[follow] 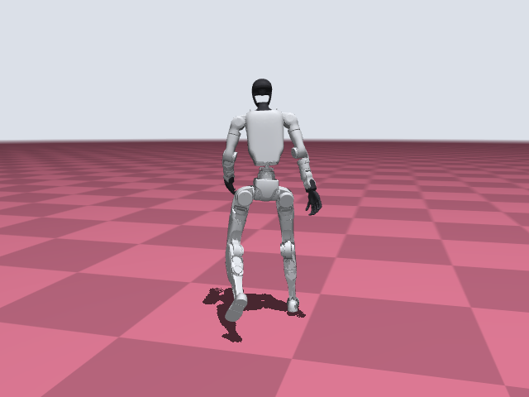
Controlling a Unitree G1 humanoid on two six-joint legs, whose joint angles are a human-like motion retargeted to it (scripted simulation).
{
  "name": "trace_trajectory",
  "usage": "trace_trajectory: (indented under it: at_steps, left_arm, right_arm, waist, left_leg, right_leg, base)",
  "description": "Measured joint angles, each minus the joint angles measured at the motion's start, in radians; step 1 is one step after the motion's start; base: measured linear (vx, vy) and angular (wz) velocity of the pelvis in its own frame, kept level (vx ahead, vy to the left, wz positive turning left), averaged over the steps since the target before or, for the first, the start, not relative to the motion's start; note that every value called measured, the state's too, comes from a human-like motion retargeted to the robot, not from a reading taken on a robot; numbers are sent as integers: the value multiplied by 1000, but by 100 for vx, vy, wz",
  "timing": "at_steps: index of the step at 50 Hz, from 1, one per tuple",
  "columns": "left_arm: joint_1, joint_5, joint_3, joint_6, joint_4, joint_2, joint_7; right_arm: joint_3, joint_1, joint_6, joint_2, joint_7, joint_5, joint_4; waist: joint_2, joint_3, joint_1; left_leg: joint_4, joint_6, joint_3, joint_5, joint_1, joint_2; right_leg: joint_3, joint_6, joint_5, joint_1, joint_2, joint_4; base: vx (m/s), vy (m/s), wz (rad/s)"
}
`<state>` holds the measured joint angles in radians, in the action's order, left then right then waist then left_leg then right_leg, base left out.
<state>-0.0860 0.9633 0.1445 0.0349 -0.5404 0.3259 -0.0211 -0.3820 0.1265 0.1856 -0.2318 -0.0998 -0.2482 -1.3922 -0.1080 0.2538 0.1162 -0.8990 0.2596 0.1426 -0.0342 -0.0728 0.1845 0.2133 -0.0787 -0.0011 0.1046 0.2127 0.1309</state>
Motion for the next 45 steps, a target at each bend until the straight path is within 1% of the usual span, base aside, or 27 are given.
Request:
trace_trajectory:
  at_steps: [1,2,3,4,5,7,8,10,12,13,15,17,18,20,22,23,25,27,30,33,35,37,39,40,42,43,45]
  left_arm:
    - [31,-3,9,19,-67,-8,22]
    - [61,-9,18,37,-135,-17,39]
    - [89,-22,27,53,-206,-28,47]
    - [118,-38,33,63,-277,-34,49]
    - [146,-56,38,69,-348,-39,48]
    - [208,-91,30,58,-464,-27,43]
    - [240,-117,15,47,-514,-13,39]
    - [314,-221,-38,34,-590,14,28]
    - [387,-325,-112,32,-644,33,20]
    - [415,-362,-150,37,-669,40,13]
    - [454,-394,-220,59,-708,57,-8]
    - [467,-398,-274,92,-718,79,-43]
    - [467,-408,-293,113,-709,92,-72]
    - [459,-471,-314,151,-652,127,-161]
    - [412,-561,-284,143,-540,188,-241]
    - [385,-584,-265,127,-464,220,-248]
    - [343,-631,-231,86,-276,294,-247]
    - [319,-703,-214,31,-57,392,-244]
    - [298,-805,-239,-59,264,577,-235]
    - [286,-806,-331,-137,506,776,-208]
    - [281,-764,-414,-184,622,894,-170]
    - [284,-732,-504,-235,696,991,-123]
    - [295,-714,-594,-272,741,1063,-91]
    - [298,-701,-635,-281,756,1091,-77]
    - [320,-659,-724,-273,778,1128,-47]
    - [333,-651,-768,-264,787,1143,-35]
    - [371,-671,-863,-241,809,1171,-11]
  right_arm:
    - [-8,-62,6,-5,43,20,5]
    - [-13,-122,11,-12,83,45,16]
    - [-11,-176,13,-25,117,79,38]
    - [-10,-221,11,-41,144,123,75]
    - [-8,-262,8,-59,168,171,117]
    - [-4,-317,-16,-112,211,271,249]
    - [4,-335,-36,-142,238,312,330]
    - [51,-349,-87,-207,287,352,510]
    - [111,-351,-132,-274,305,360,676]
    - [138,-352,-148,-305,308,366,749]
    - [189,-352,-170,-360,315,393,864]
    - [237,-329,-181,-401,314,440,937]
    - [263,-304,-182,-418,306,464,966]
    - [315,-227,-178,-445,255,493,1008]
    - [338,-152,-162,-469,168,496,1019]
    - [341,-121,-156,-484,130,479,1026]
    - [360,-49,-150,-525,52,394,1064]
    - [416,38,-163,-590,-19,254,1142]
    - [575,182,-202,-715,-76,47,1299]
    - [790,308,-230,-846,-65,-90,1443]
    - [942,376,-229,-928,-41,-169,1525]
    - [1086,432,-212,-993,-9,-253,1596]
    - [1220,479,-195,-1047,25,-323,1660]
    - [1281,497,-185,-1077,45,-358,1684]
    - [1411,555,-164,-1135,83,-434,1718]
    - [1476,586,-158,-1159,96,-466,1731]
    - [1615,664,-152,-1184,116,-513,1751]
  waist:
    - [19,-16,-26]
    - [31,-34,-54]
    - [28,-57,-85]
    - [8,-82,-119]
    - [-20,-107,-155]
    - [-69,-124,-252]
    - [-77,-116,-310]
    - [-47,-84,-393]
    - [1,-76,-412]
    - [24,-80,-408]
    - [69,-96,-393]
    - [111,-94,-384]
    - [135,-83,-381]
    - [189,-67,-395]
    - [177,-122,-450]
    - [162,-143,-462]
    - [150,-164,-470]
    - [158,-168,-449]
    - [176,-179,-371]
    - [165,-190,-276]
    - [130,-177,-219]
    - [90,-142,-189]
    - [83,-100,-199]
    - [80,-82,-208]
    - [62,-65,-231]
    - [47,-66,-238]
    - [29,-75,-237]
  left_leg:
    - [-89,1,16,-51,81,78]
    - [-149,2,31,-82,159,124]
    - [-153,2,45,-75,231,103]
    - [-99,2,72,-50,290,33]
    - [-15,2,105,-17,341,-60]
    - [319,-104,80,32,365,-270]
    - [509,-186,40,13,338,-323]
    - [780,-283,34,-148,276,-325]
    - [893,-328,155,-283,265,-272]
    - [922,-348,265,-280,268,-242]
    - [952,-390,455,-195,264,-204]
    - [959,-387,384,-183,226,-219]
    - [954,-369,300,-186,189,-228]
    - [926,-327,196,-170,105,-209]
    - [884,-270,201,-161,125,-198]
    - [862,-247,190,-177,144,-207]
    - [827,-237,106,-243,158,-233]
    - [814,-260,-23,-308,139,-264]
    - [823,-303,-205,-346,92,-296]
    - [858,-335,-351,-316,40,-324]
    - [888,-343,-435,-286,-6,-362]
    - [912,-351,-522,-282,-78,-382]
    - [907,-368,-575,-302,-150,-330]
    - [893,-362,-590,-308,-175,-313]
    - [818,-295,-545,-234,-152,-350]
    - [765,-261,-509,-156,-114,-376]
    - [621,-212,-386,11,-9,-353]
  right_leg:
    - [14,45,-17,6,-63,5]
    - [24,78,-27,10,-108,3]
    - [25,86,-24,12,-116,-16]
    - [20,73,-14,16,-92,-37]
    - [11,48,-1,21,-54,-59]
    - [-34,-10,24,8,-1,-96]
    - [-60,-24,28,-21,-9,-112]
    - [-67,-44,14,-126,-50,-141]
    - [-25,-45,-12,-234,-95,-159]
    - [3,-37,-24,-279,-120,-165]
    - [52,-11,-39,-354,-174,-164]
    - [91,11,-10,-423,-211,-126]
    - [112,24,26,-455,-224,-84]
    - [142,40,105,-447,-233,127]
    - [125,-20,124,-216,-176,524]
    - [110,-42,123,-111,-148,665]
    - [97,-41,69,34,-93,836]
    - [87,-21,4,104,-55,859]
    - [58,-18,-54,146,-43,718]
    - [32,-51,-50,118,-34,372]
    - [-32,-97,-25,71,-17,71]
    - [-209,-175,13,43,-30,-129]
    - [-399,-183,83,23,-126,-184]
    - [-463,-183,121,13,-158,-185]
    - [-485,-183,118,14,-109,-160]
    - [-477,-183,102,26,-69,-145]
    - [-430,-146,75,48,-45,-110]
  base:
    - [75,-70,-4]
    - [75,-67,-40]
    - [70,-31,-30]
    - [64,5,-19]
    - [61,28,-32]
    - [67,27,-81]
    - [78,9,-112]
    - [86,4,-65]
    - [89,9,56]
    - [87,9,121]
    - [85,8,158]
    - [84,10,192]
    - [83,11,217]
    - [78,9,218]
    - [64,5,201]
    - [58,1,235]
    - [57,-2,272]
    - [55,-6,309]
    - [49,-13,334]
    - [44,-22,308]
    - [41,-30,260]
    - [44,-49,184]
    - [48,-70,96]
    - [38,-40,59]
    - [21,-3,53]
    - [13,4,82]
    - [14,-14,128]
